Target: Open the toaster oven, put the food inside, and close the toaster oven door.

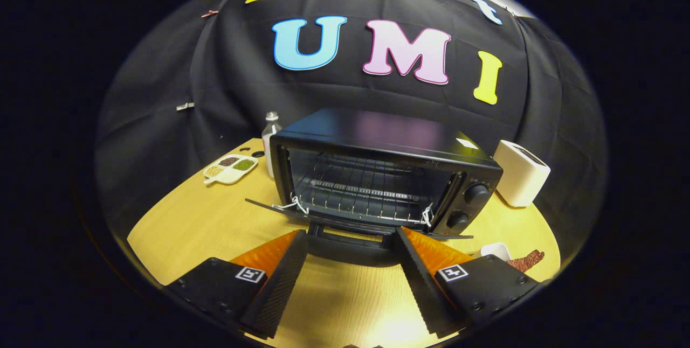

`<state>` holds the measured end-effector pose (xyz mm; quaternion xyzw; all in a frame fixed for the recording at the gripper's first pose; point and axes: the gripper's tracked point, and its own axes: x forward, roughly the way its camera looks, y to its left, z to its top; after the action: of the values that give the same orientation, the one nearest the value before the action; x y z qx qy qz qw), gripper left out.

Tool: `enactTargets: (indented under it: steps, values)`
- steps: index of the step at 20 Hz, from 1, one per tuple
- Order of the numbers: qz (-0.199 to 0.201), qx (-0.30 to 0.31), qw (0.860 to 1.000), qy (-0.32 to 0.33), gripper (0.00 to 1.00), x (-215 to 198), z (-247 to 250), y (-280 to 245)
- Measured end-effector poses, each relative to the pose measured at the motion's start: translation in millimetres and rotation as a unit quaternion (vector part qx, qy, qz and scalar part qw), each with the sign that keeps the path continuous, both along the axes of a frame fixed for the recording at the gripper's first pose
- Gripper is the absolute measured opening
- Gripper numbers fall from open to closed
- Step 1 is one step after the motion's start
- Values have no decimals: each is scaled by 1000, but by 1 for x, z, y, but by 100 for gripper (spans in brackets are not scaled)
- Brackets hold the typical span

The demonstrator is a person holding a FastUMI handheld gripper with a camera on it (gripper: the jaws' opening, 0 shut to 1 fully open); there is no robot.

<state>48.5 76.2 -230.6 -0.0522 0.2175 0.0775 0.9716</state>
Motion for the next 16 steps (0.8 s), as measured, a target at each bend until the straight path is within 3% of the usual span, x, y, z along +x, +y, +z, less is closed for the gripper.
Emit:
enactTargets:
  steps: [9, 16]
  values:
    - [-4, 45, 991, 122, 99, -47, -69, -8]
    - [22, 43, 996, 78, 99, -55, -29, -22]
